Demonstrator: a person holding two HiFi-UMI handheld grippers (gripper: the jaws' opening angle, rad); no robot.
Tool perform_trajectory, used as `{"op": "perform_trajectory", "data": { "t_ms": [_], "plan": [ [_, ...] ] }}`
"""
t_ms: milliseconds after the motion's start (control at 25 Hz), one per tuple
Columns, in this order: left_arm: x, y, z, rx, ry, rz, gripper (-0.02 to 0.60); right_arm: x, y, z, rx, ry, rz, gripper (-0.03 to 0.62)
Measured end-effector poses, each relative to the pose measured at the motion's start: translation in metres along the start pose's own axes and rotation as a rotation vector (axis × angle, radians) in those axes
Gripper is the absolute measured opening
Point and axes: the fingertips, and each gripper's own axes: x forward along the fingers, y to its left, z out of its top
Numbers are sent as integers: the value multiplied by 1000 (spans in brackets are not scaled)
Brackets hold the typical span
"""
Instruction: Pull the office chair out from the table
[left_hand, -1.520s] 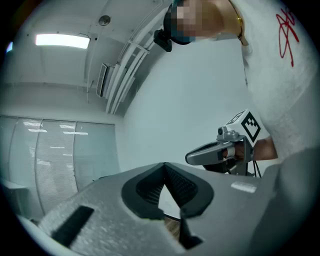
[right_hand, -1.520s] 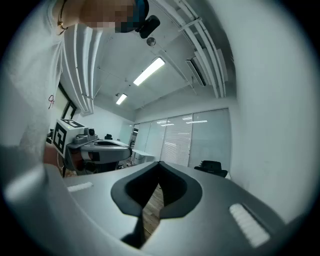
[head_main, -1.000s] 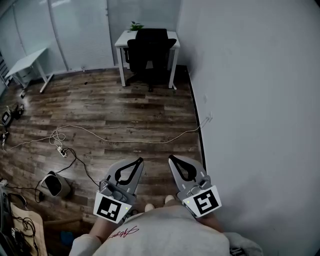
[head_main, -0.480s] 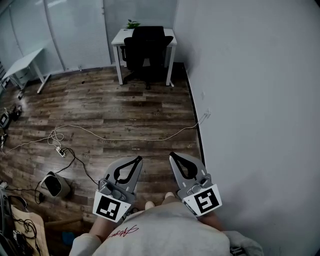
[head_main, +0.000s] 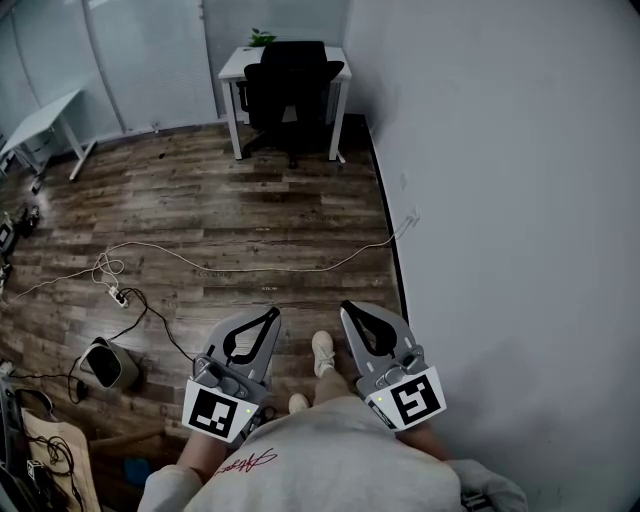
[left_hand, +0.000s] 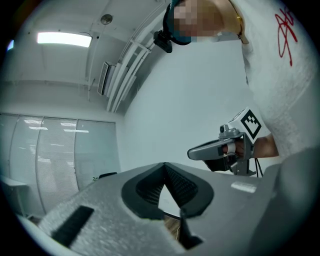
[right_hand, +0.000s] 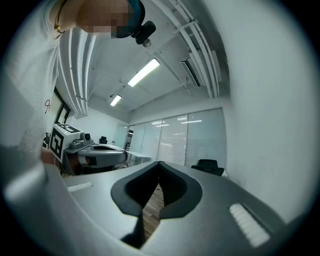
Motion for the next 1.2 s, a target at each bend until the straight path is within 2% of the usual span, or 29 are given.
{"op": "perform_trajectory", "data": {
  "t_ms": [360,1200],
  "plan": [
    [12,15,-4,14,8,21,-6,19,-15,-4,-9,-5,3,2],
    [112,92,-26,34,23,21,-6,107,-109,-19,20,-16,1,2]
  ]
}}
